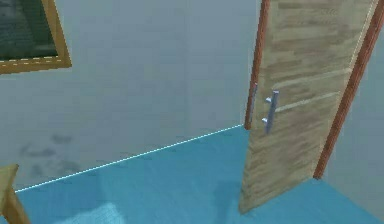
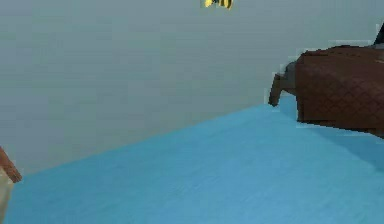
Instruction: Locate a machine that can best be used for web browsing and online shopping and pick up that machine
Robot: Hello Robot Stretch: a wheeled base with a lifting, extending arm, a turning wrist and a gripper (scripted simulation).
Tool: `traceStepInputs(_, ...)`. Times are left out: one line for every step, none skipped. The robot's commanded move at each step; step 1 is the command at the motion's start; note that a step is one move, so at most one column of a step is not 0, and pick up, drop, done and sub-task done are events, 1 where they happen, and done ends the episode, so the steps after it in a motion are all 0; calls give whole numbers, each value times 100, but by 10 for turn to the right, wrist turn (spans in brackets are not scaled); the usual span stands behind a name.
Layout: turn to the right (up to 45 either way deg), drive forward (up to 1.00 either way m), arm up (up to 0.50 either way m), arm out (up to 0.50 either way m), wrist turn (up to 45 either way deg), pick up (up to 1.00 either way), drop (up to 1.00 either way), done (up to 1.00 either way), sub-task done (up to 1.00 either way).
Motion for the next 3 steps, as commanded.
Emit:
traceStepInputs(0,100,0,0,0,0,0,0,0)
traceStepInputs(-60,0,0,0,0,0,0,0,0)
traceStepInputs(0,35,0,0,0,0,0,0,0)
